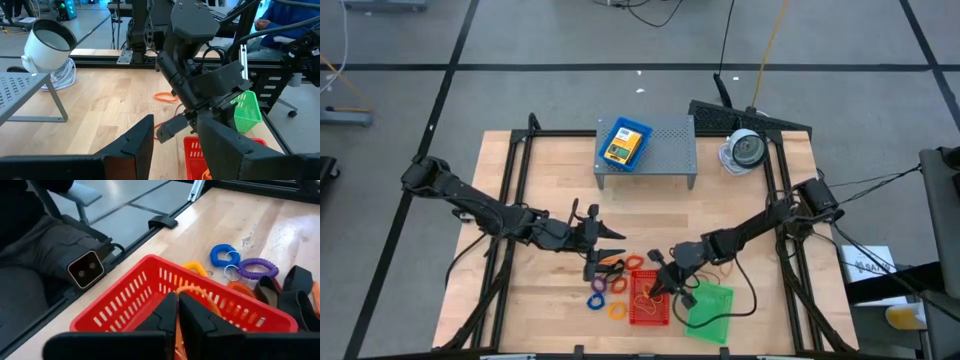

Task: Pick & Place Office Desk Supplies
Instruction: Put the orange rubber band into the red bin, then put the red rubber band into the red bin

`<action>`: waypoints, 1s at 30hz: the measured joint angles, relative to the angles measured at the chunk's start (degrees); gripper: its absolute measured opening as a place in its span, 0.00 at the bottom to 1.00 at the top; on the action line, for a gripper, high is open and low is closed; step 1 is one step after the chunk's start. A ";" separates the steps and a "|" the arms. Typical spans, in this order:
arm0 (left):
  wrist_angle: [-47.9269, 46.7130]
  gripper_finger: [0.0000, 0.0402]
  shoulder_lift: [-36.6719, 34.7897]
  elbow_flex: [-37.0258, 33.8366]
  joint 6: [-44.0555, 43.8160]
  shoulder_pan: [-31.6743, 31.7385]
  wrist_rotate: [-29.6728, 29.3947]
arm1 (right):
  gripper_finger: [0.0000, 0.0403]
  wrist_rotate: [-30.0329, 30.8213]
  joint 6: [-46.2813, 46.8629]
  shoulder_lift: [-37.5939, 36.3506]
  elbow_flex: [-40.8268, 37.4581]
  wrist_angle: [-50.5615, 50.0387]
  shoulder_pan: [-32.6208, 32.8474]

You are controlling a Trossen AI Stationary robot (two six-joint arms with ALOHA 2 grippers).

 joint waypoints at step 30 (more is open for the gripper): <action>-0.05 0.39 0.00 -0.01 0.00 0.00 0.05 | 0.37 14.24 -6.95 -20.37 2.81 -41.50 0.80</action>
